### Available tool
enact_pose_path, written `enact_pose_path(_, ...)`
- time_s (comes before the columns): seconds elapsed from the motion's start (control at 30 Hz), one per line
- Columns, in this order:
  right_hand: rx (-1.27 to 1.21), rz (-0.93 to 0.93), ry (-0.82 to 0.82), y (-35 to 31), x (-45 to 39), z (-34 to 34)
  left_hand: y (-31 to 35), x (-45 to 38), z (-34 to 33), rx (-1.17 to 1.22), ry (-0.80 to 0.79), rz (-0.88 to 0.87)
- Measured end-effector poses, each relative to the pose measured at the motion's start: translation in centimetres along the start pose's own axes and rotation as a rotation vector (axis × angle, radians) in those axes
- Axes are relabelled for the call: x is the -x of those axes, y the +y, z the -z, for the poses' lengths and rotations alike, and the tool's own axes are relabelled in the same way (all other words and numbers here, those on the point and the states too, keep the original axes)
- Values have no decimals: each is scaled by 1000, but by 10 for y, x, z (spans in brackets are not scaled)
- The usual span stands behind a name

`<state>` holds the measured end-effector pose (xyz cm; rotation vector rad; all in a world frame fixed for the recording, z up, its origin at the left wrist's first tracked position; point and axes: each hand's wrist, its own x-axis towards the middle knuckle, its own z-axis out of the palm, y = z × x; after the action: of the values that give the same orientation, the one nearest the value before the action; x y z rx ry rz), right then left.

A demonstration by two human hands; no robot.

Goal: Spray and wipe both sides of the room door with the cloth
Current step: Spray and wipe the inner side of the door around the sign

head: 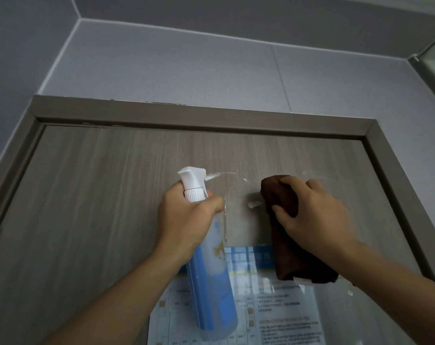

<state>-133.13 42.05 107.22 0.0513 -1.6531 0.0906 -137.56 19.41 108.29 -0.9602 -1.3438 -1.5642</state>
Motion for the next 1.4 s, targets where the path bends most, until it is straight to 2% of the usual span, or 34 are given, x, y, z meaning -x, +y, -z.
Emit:
enact_pose_path(0.2,-1,6,10,8,1,3,-1,10,-17,-35,-142,72)
enact_pose_path(0.33,9,4,19,15,2,3,-5,25,-27,-114,-180,21)
enact_pose_path(0.43,19,8,26,21,4,5,-8,34,-31,-126,-176,-28)
enact_pose_path(0.6,34,16,23,32,6,7,-11,38,-35,-87,-163,-9)
enact_pose_path(0.77,36,39,-23,35,6,5,-13,44,-32,-152,-177,-14)
enact_pose_path(0.93,37,224,-153,26,20,-17,-17,39,2,-95,-36,65)
enact_pose_path(1.0,95,292,-114,22,27,-35,-20,33,18,-74,-1,99)
enact_pose_path(1.13,189,277,-40,21,37,-55,-28,23,34,-47,-18,145)
enact_pose_path(1.27,150,270,-11,20,42,-61,-36,20,41,23,-50,197)
enact_pose_path(1.4,72,239,23,11,-1,-63,-44,19,46,71,-52,170)
